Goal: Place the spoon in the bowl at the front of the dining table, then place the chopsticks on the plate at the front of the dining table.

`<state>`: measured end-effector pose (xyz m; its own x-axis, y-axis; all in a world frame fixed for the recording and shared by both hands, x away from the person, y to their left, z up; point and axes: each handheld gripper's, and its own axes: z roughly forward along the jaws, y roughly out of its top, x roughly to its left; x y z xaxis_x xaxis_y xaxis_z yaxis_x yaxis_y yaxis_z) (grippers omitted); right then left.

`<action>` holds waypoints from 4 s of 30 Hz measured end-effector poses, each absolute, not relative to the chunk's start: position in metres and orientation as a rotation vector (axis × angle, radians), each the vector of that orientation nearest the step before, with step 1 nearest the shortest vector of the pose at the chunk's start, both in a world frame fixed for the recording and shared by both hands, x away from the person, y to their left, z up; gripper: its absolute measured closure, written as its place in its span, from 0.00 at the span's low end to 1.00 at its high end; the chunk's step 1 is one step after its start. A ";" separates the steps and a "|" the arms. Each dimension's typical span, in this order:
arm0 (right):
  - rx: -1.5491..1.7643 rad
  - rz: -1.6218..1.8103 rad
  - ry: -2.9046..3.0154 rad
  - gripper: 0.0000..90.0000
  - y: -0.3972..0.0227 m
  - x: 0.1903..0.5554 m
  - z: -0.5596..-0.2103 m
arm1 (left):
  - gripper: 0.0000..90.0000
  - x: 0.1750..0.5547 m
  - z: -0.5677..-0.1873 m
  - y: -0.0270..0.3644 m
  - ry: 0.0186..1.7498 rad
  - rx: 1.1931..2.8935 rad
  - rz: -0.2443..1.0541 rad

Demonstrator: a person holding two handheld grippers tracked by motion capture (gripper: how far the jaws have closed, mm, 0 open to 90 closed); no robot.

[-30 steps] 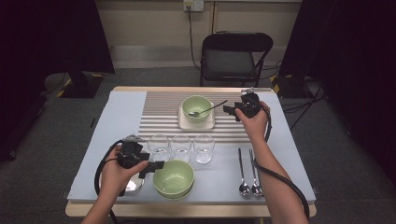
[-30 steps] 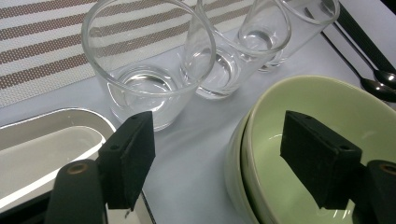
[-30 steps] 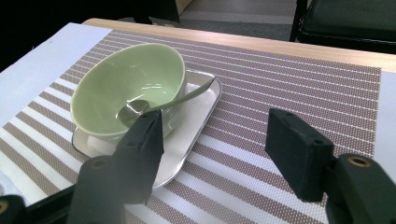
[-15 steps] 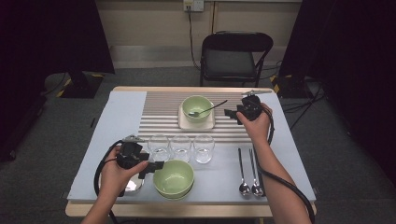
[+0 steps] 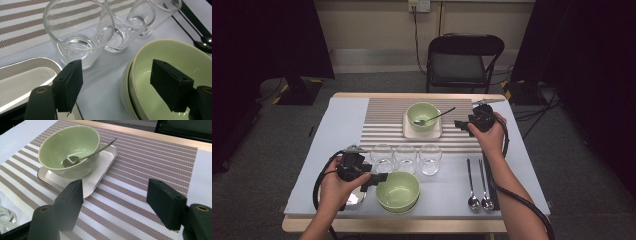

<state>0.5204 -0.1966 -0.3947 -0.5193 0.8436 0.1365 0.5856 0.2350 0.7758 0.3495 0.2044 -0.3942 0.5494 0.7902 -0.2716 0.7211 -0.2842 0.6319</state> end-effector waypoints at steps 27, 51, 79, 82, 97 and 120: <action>1.293 1.122 2.232 0.30 -0.206 0.506 -0.393 | 0.29 0.350 -0.396 0.201 1.212 2.055 0.118; 1.310 1.117 2.216 0.30 -0.225 0.497 -0.399 | 0.29 0.348 -0.396 0.199 1.208 2.068 0.117; 1.316 1.108 2.222 0.30 -0.232 0.492 -0.402 | 0.29 0.348 -0.399 0.203 1.217 2.060 0.109; 1.320 1.108 2.226 0.30 -0.232 0.492 -0.402 | 0.29 0.347 -0.399 0.203 1.212 2.069 0.108; 1.305 1.107 2.229 0.30 -0.235 0.492 -0.403 | 0.29 0.349 -0.396 0.202 1.210 2.058 0.118; 1.349 1.101 2.208 0.30 -0.255 0.481 -0.408 | 0.29 0.349 -0.397 0.197 1.205 2.063 0.110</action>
<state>0.4807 -0.2546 -0.4077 -0.4982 0.8599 0.1115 0.6066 0.2538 0.7534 0.3487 0.1974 -0.3968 0.5566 0.7841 -0.2746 0.7212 -0.2920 0.6282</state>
